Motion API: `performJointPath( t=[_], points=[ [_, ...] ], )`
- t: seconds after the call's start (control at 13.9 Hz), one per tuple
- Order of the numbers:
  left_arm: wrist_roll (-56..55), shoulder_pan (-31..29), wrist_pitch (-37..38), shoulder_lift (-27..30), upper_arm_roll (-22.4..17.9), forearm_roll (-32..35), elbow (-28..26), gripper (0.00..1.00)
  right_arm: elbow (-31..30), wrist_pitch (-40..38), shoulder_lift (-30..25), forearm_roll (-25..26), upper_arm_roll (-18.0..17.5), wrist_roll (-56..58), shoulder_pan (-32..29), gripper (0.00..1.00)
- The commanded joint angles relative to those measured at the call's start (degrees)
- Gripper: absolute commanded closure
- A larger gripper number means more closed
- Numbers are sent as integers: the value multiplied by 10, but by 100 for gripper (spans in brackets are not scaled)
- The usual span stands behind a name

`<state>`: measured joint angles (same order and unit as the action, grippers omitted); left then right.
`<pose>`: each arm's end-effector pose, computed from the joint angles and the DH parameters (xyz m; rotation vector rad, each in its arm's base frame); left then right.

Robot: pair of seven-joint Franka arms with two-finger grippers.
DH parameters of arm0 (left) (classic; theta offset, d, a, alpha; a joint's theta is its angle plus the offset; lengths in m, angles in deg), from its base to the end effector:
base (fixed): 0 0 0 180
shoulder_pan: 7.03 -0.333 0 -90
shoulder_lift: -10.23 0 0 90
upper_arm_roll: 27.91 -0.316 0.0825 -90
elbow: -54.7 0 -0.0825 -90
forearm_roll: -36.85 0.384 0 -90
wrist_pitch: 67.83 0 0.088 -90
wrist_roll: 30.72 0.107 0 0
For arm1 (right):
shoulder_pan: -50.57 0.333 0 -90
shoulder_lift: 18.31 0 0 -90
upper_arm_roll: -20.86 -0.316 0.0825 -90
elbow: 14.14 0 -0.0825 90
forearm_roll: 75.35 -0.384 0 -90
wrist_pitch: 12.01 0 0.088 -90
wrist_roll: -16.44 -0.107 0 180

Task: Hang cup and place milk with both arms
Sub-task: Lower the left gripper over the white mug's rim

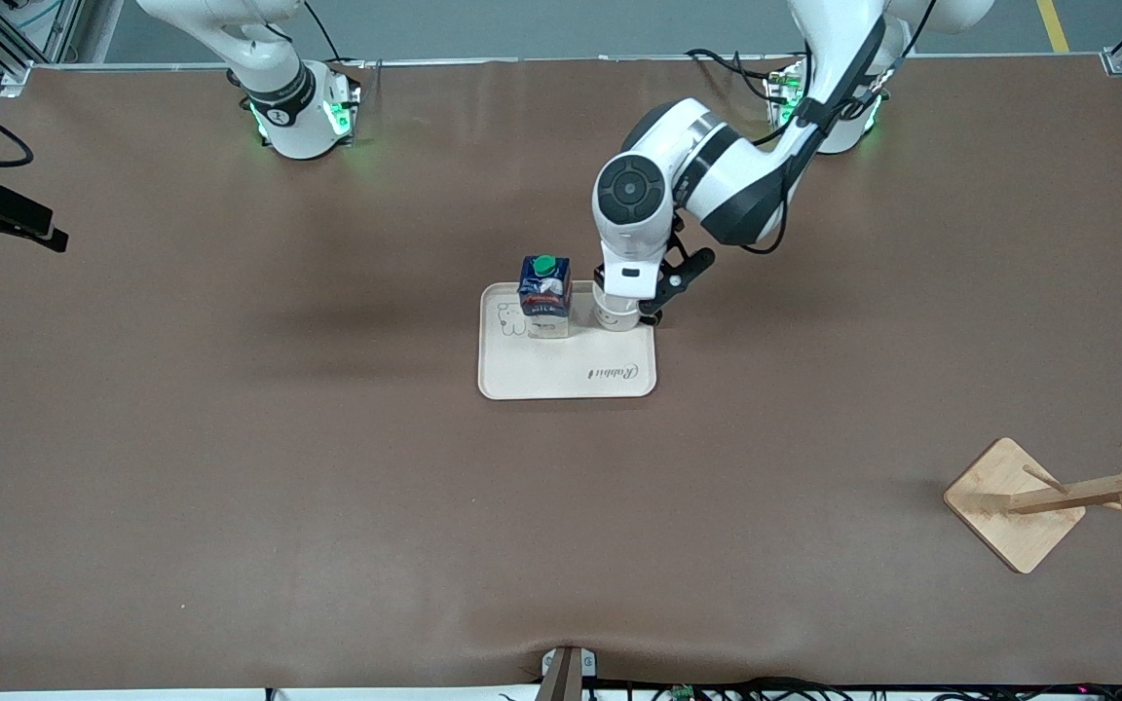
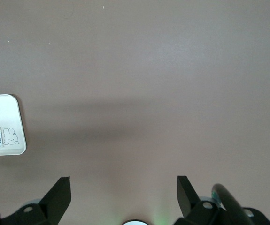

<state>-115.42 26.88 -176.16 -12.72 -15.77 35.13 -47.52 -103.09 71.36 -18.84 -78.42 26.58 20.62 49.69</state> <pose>0.4307 -0.4376 0.3154 -2.7382 -0.9881 0.3222 0.5365 -0.0561 0.6286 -3.0760 0.0590 0.1273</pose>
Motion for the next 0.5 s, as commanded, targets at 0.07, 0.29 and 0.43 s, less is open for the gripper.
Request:
performJointPath(
  t=[0.07,0.29,0.43],
  points=[
    [-53,6,-58,25,-4,-2,-62,0,2,-6,-4,-3,-9,7,-14,0],
    [-69,5,-117,42,-4,-2,-108,0,2,-6,-4,-3,-9,8,-14,0],
    [-72,4,-144,44,-4,-2,-124,0,2,-6,-3,-3,-9,8,-15,0]
  ],
)
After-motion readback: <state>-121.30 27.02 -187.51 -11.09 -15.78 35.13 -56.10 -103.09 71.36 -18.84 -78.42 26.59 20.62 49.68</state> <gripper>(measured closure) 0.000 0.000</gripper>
